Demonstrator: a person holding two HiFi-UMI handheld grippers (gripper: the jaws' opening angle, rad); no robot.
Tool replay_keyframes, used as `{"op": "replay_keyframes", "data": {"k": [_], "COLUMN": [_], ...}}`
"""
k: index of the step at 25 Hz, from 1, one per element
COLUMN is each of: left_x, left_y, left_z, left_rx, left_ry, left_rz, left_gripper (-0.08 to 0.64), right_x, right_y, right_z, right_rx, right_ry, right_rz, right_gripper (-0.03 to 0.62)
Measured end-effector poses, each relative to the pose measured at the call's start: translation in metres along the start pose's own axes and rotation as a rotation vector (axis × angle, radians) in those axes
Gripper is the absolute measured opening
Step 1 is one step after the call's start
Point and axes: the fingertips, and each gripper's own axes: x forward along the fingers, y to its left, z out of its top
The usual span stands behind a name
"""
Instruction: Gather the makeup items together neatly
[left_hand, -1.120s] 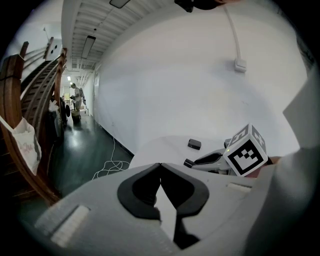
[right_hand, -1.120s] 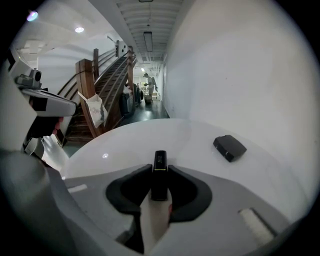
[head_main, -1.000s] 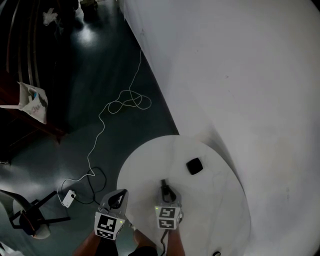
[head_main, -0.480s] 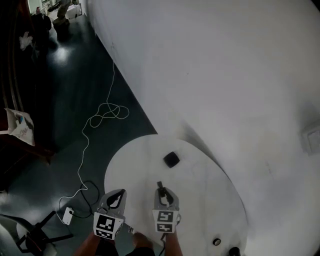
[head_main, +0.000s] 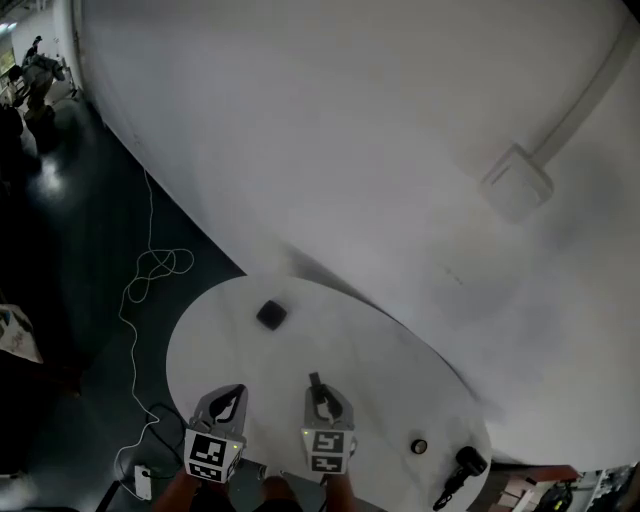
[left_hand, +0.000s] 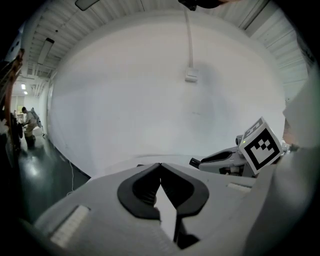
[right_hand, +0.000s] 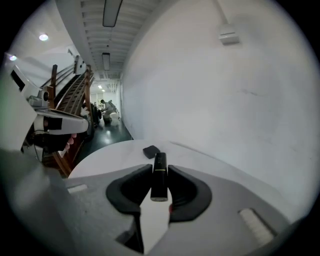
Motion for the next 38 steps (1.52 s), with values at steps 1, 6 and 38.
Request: {"op": "replay_keyframes", "data": {"k": [1,6,38], "left_x": [0.005,0.026,0.103], "left_y": [-0.009,-0.058,-0.274], "left_z": [0.004,0.014,-0.056], "left_rx": [0.011,0.064,0.256], "left_ry": [-0.002,0.006,0.202], "left_rz": [-0.026,-0.149,-0.585], "left_gripper": [0.011,0.011,0.011], "right_x": [-0.007,-0.044,-0.137], "right_y": [-0.010,-0.052,-0.198], "right_z": [-0.002,-0.020,-0.208], "right_rx": [0.017,0.107,0.565], "right_ry": [-0.002,-0.010,0.094], "right_rz": [-0.025,-0.140,-0.520], "right_gripper": [0.102,0.103,0.101]}}
